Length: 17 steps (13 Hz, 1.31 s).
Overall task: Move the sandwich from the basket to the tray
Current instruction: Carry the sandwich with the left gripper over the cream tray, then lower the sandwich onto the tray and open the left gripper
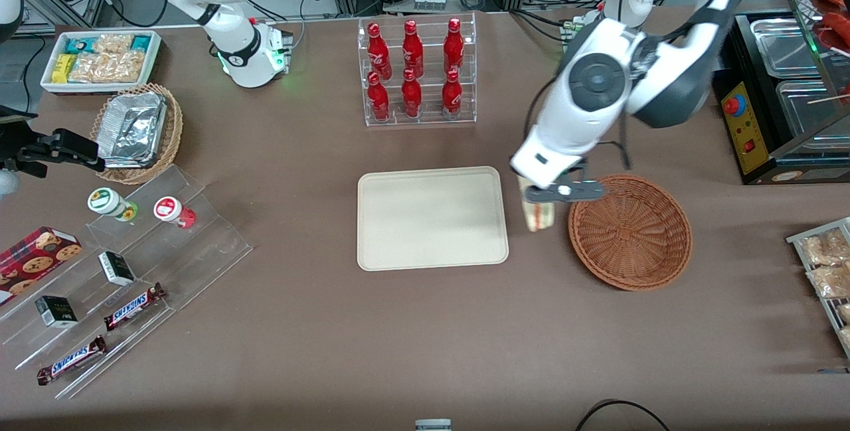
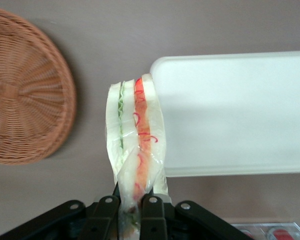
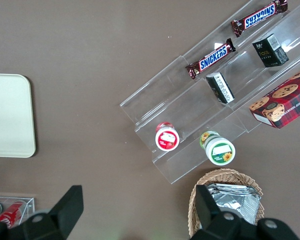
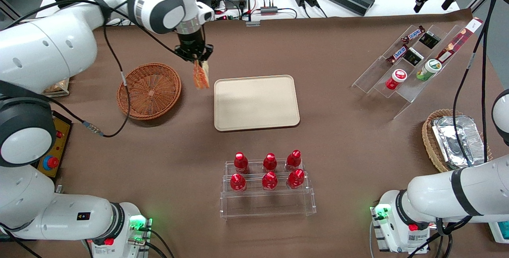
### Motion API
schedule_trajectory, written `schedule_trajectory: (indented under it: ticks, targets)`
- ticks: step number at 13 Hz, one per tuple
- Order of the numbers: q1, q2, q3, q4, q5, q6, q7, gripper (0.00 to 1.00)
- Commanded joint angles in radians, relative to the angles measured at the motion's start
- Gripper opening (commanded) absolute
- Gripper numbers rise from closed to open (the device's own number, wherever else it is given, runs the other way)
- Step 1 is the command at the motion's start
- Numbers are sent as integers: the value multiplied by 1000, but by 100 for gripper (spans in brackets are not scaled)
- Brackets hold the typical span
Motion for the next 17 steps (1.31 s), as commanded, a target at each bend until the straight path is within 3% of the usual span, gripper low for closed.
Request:
schedule_trajectory:
  ticks: [1, 4, 8, 13, 17]
  targets:
    - [-91, 131, -23, 127, 54, -13, -45, 0]
    - [-186, 235, -23, 201, 139, -10, -170, 0]
    - [-277, 345, -20, 223, 248, 136, -316, 0]
    - [-311, 441, -20, 209, 413, 280, -468, 0]
    - [-355, 496, -12, 209, 478, 326, -493, 0]
